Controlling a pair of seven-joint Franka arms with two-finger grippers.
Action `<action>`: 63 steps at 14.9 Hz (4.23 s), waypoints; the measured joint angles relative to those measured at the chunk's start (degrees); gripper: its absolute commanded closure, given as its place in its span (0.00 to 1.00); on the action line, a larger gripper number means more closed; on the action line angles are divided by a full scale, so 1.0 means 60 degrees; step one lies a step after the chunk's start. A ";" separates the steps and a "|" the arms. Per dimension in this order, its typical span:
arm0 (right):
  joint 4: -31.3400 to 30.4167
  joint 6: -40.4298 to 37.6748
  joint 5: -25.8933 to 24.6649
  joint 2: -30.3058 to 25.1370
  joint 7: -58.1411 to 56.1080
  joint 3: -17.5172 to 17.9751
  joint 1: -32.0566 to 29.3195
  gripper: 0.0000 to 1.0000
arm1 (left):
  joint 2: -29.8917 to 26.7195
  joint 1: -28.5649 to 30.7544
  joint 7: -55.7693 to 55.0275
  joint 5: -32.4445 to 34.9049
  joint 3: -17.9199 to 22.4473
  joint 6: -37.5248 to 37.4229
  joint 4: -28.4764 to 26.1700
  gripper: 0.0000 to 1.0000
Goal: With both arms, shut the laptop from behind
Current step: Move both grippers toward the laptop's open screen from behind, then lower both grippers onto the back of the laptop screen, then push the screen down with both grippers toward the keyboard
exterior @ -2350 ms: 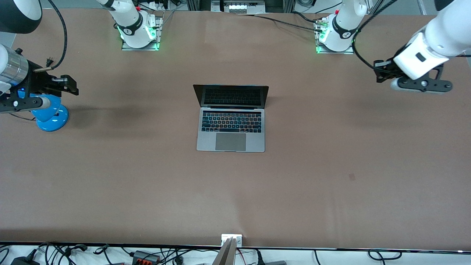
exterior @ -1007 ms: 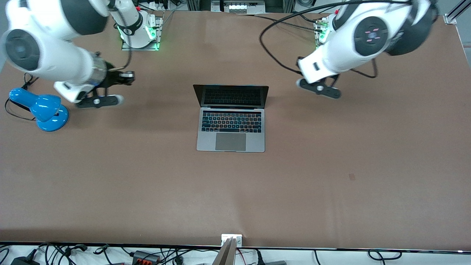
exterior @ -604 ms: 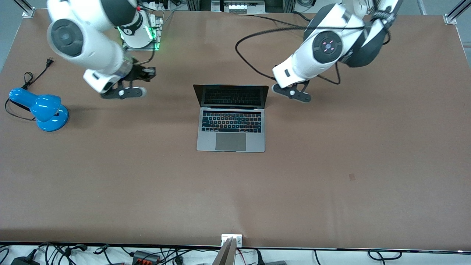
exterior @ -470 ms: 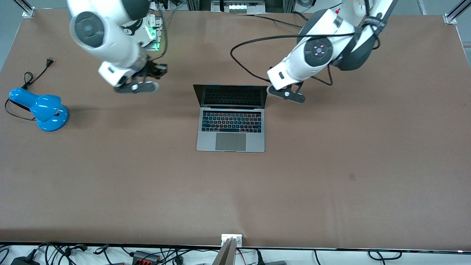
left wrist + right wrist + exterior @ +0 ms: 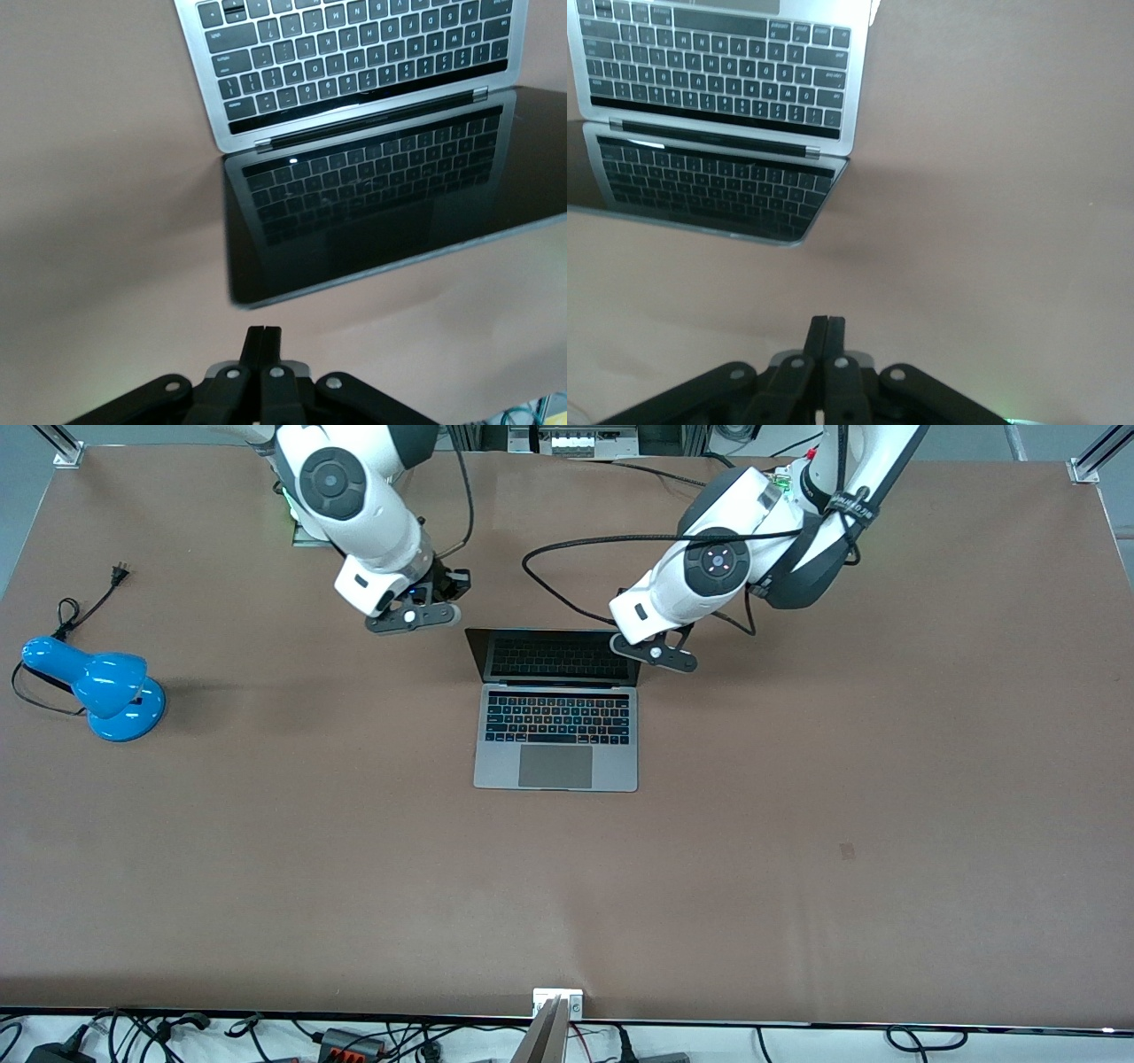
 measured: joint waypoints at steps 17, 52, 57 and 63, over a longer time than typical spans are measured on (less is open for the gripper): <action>-0.0434 0.2701 0.0003 0.1079 0.0001 -0.0028 0.0703 1.00 | 0.1290 -0.0325 -0.0595 0.0938 0.0150 0.1480 0.0284 1.00; 0.0680 0.6482 -0.0188 0.3438 -0.0022 -0.0390 0.0406 1.00 | 0.3474 -0.0340 -0.1122 0.2566 0.0337 0.1815 0.2295 1.00; 0.0983 0.6940 -0.0546 0.4005 -0.0022 -0.0484 0.0404 1.00 | 0.3790 -0.0356 -0.1160 0.2915 0.0337 0.1914 0.2550 1.00; 0.1288 0.7663 -0.0570 0.4766 -0.0042 -0.0574 0.0404 1.00 | 0.4232 -0.0359 -0.1163 0.3028 0.0351 0.2466 0.2718 1.00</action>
